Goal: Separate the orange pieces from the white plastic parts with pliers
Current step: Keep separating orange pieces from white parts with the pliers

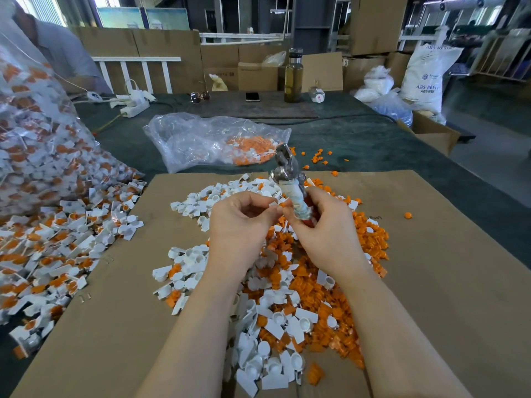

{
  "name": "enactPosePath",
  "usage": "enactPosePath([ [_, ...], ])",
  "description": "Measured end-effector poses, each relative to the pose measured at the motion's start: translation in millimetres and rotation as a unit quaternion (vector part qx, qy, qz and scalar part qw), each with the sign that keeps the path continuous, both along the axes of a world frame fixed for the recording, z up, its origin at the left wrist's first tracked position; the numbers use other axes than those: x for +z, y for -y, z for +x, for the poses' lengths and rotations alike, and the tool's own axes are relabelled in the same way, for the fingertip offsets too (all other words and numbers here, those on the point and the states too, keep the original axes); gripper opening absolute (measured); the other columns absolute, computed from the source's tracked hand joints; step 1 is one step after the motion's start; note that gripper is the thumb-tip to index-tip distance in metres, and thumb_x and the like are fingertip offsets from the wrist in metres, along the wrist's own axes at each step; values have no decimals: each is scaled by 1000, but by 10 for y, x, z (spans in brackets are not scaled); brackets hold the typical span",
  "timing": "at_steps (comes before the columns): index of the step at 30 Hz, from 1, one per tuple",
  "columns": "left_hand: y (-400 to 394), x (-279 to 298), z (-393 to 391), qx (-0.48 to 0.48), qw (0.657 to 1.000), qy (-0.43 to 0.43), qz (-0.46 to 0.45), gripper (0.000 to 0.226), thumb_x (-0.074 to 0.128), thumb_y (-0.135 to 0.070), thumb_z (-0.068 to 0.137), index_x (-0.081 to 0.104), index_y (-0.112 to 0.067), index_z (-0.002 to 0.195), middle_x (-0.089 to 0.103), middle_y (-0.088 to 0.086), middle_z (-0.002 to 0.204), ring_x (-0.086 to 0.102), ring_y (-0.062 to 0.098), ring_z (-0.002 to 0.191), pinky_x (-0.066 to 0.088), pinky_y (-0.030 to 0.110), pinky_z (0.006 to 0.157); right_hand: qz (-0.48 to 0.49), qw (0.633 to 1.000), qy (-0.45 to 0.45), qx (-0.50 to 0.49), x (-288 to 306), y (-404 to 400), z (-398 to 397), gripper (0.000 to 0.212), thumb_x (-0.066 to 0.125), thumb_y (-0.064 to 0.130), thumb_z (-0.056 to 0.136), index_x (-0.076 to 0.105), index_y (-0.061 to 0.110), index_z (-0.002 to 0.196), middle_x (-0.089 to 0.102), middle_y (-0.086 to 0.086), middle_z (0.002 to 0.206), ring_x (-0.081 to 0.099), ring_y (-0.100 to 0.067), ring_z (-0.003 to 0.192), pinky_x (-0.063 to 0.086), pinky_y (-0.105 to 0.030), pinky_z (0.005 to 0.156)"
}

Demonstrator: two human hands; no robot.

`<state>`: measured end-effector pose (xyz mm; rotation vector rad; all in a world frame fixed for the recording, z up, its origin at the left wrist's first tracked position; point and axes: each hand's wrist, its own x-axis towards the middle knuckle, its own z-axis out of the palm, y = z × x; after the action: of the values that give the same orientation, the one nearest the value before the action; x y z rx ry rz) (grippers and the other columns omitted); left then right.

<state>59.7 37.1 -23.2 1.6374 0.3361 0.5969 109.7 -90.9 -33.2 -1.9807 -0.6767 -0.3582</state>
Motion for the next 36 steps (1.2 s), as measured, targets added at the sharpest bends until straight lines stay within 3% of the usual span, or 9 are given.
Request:
enactPosePath([
  [5,-35,0,2,5,999,22,-38,16,81,-6,79,73,-20,76,75,-2,73,73,15,73,59,24,70,10,997,-63,34,47,45,-5,14,67,28,90,64,20,101,63,12,81,59,-1,75,46,-14,62],
  [10,-139,12,-14,0,987,80,-136,13,76,-1,80,72,-13,81,74,0,71,73,15,67,56,19,65,-61,985,-131,92,108,193,10,15,67,25,89,64,17,100,64,0,88,60,-15,81,50,-38,73],
  [14,-178,5,-21,-10,982,102,-159,12,74,1,82,72,-11,85,74,0,72,71,13,67,57,21,67,-118,974,-145,125,122,207,2,13,69,28,87,59,25,96,58,11,83,55,-3,75,40,-22,65],
  [18,-194,11,-28,-16,983,104,-150,13,74,1,82,72,-11,86,74,0,72,71,13,65,57,22,67,-149,967,-159,134,135,201,-9,23,68,29,88,61,21,109,65,4,94,61,-11,83,50,-35,76],
  [21,-196,16,-34,-26,982,104,-158,13,73,2,81,72,-11,84,74,0,72,70,12,65,58,22,67,-153,966,-152,140,128,192,-16,22,66,27,89,62,21,110,65,6,94,61,-9,83,50,-36,79],
  [27,-210,0,-23,-35,977,118,-172,11,73,1,80,72,-9,85,74,1,74,69,12,64,58,24,67,-163,971,-120,126,83,152,-18,20,62,19,90,64,26,109,65,10,88,59,-4,78,49,-26,68],
  [30,-222,-15,-8,-39,975,129,-177,11,75,-3,76,71,-8,85,74,0,74,69,11,64,57,22,65,-172,972,-104,121,72,127,-11,16,59,14,89,64,20,103,61,7,81,55,-7,69,47,-31,60],
  [32,-223,-18,-6,-38,974,132,-178,12,75,-6,73,71,-8,85,75,-1,74,69,11,64,56,21,64,-179,972,-94,117,57,111,-2,14,58,12,89,63,18,101,55,9,75,50,-5,61,40,-26,54],
  [36,-228,-18,0,-38,973,127,-187,14,75,-8,72,71,-8,85,75,-1,73,69,10,65,56,20,64,-183,972,-91,114,40,96,16,14,57,12,88,63,18,99,53,10,73,48,-4,58,35,-23,54],
])
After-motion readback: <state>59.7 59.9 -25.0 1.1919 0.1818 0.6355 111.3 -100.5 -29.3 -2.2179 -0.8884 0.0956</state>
